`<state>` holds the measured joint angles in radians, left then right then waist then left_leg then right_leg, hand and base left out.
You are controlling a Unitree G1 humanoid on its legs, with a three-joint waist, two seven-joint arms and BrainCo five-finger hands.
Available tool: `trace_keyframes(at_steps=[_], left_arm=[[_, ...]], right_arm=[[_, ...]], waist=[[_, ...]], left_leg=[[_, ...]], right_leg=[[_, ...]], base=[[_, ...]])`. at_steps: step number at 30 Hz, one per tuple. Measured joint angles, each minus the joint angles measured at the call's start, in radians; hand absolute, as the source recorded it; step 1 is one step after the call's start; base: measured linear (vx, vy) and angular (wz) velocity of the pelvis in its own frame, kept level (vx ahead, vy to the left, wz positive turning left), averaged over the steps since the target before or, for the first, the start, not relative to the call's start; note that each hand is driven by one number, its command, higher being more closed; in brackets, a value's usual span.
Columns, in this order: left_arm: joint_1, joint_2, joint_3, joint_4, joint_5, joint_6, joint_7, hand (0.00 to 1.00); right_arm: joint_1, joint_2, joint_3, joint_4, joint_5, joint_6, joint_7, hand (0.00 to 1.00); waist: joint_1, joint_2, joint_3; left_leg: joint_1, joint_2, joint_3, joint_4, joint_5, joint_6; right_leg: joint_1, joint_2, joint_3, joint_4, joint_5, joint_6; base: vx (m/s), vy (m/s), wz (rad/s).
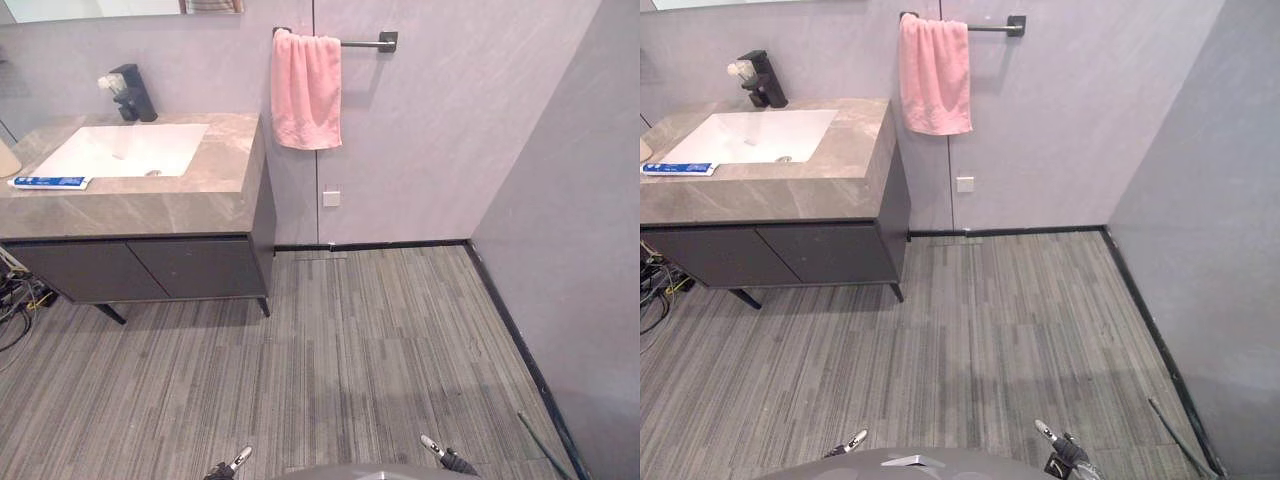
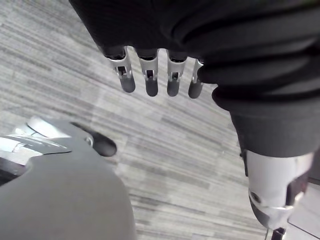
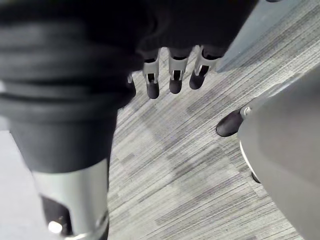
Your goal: Organize washtable
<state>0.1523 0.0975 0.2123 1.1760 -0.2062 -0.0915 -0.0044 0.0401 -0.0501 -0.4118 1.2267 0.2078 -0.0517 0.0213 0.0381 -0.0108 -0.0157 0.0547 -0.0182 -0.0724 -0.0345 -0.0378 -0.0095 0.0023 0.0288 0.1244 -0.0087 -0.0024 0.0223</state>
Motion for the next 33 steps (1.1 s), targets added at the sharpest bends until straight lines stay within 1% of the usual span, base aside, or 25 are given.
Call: trace_keyframes(at_steps=[5, 7, 9, 12, 17, 33], left_arm=[[0.001, 0.001, 0.003, 0.000, 0.000, 0.000, -0.007, 0.00], [0.001, 0.003, 0.002, 0.000, 0.014, -0.001, -0.006, 0.00], [-0.002, 0.009, -0.007, 0.000, 0.037, -0.002, -0.006, 0.00], [-0.003, 0.015, -0.017, 0.000, 0.040, -0.001, -0.006, 0.00], [-0.002, 0.016, -0.017, 0.000, 0.065, -0.001, -0.006, 0.00], [0.000, 0.016, -0.015, 0.002, 0.065, -0.002, -0.004, 0.00]], right_arm=[[-0.002, 0.006, -0.006, 0.000, -0.004, -0.001, 0.000, 0.00], [-0.002, 0.006, 0.009, 0.000, -0.007, -0.001, 0.000, 0.00], [-0.006, 0.006, 0.025, -0.001, -0.035, -0.001, 0.001, 0.00], [-0.006, 0.007, 0.042, -0.001, -0.036, -0.001, 0.001, 0.00], [-0.001, 0.008, 0.045, -0.001, -0.035, -0.002, 0.001, 0.00], [0.000, 0.010, 0.053, -0.001, -0.035, -0.003, 0.001, 0.00]], waist=[[0.000, -0.004, 0.000], [0.000, -0.005, 0.000], [-0.001, -0.010, 0.000], [-0.002, -0.014, 0.001], [-0.002, -0.014, 0.002], [-0.002, -0.017, 0.002]], left_leg=[[0.003, 0.000, -0.002, -0.001, -0.003, 0.005], [0.004, -0.001, -0.002, 0.000, -0.004, 0.008], [0.005, -0.001, -0.002, 0.002, -0.006, 0.010], [0.009, -0.002, -0.002, 0.002, -0.010, 0.014], [0.029, -0.005, 0.000, 0.011, -0.026, 0.017], [0.028, -0.017, -0.002, 0.027, -0.043, 0.028]], right_leg=[[0.001, 0.000, -0.003, 0.005, -0.011, 0.001], [0.002, 0.000, -0.003, 0.014, -0.014, -0.002], [0.002, 0.000, -0.003, 0.021, -0.020, -0.002], [0.004, -0.001, -0.003, 0.024, -0.027, -0.003], [0.018, -0.003, -0.003, 0.036, -0.045, -0.001], [0.017, -0.014, -0.010, 0.054, -0.067, 0.006]], base=[[0.04, -0.007, 0.01], [0.07, -0.010, 0.00], [0.08, -0.010, 0.00], [0.06, -0.003, 0.00], [0.02, 0.003, -0.01], [0.00, 0.001, 0.00]])
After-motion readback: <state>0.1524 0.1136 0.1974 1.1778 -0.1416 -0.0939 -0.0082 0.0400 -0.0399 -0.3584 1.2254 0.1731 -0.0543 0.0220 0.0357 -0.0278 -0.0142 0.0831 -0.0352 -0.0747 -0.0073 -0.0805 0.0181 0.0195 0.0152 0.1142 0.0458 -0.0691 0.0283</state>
